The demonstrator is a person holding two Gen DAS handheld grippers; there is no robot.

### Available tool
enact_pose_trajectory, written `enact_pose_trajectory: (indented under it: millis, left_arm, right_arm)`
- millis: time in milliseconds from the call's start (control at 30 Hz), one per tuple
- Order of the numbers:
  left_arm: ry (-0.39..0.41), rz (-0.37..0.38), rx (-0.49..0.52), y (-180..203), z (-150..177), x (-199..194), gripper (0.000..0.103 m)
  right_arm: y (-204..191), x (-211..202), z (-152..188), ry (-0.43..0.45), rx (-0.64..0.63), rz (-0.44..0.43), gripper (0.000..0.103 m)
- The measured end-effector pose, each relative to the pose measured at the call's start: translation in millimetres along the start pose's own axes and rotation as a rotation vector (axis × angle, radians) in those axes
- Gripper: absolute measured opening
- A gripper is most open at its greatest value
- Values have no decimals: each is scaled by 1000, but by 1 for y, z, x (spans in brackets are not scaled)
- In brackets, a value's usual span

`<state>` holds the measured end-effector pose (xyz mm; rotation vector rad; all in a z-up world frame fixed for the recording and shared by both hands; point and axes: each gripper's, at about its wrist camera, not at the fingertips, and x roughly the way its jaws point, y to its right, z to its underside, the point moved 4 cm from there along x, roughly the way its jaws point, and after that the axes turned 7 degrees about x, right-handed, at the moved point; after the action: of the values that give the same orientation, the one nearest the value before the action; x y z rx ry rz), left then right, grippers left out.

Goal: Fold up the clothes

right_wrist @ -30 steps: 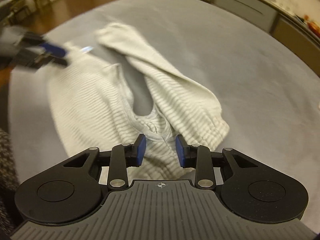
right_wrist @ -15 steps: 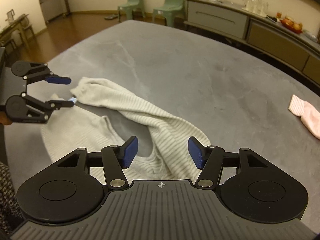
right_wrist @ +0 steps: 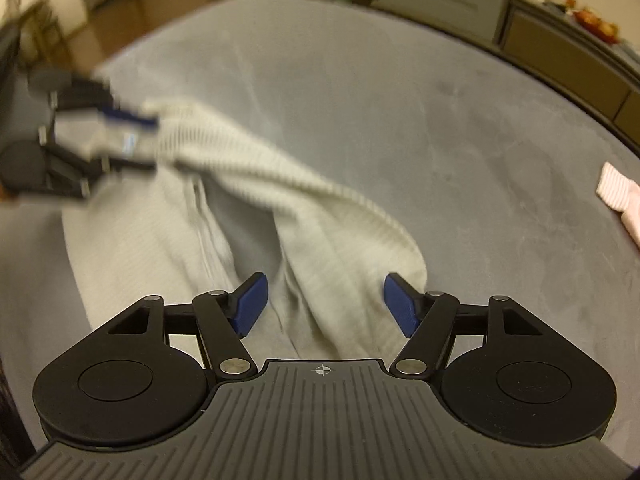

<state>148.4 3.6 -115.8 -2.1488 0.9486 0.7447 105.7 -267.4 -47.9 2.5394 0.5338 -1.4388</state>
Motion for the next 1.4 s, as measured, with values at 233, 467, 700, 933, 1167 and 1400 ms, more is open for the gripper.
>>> enact_pose_trajectory:
  millis: [233, 467, 700, 933, 1167, 1400]
  left_arm:
    - [-13, 20, 5, 0, 1, 1, 53]
    - [6, -4, 9, -4, -11, -1, 53]
    - [25, -3, 24, -2, -20, -8, 53]
    - [-23, 10, 110, 27, -30, 23, 49]
    - [2, 60, -13, 3, -43, 15, 3]
    - [123, 94, -133, -23, -55, -39, 3]
  right_arm:
    - [17, -11, 8, 0, -145, 250, 65]
    - [-69, -33, 9, 144, -128, -59, 60]
    - [-104, -18, 33, 28, -268, -169, 63]
    - [-91, -24, 42, -43, -278, -212, 74]
    - [-69, -37, 38, -61, -237, -257, 79]
    - [55, -86, 17, 172, 94, -31, 79]
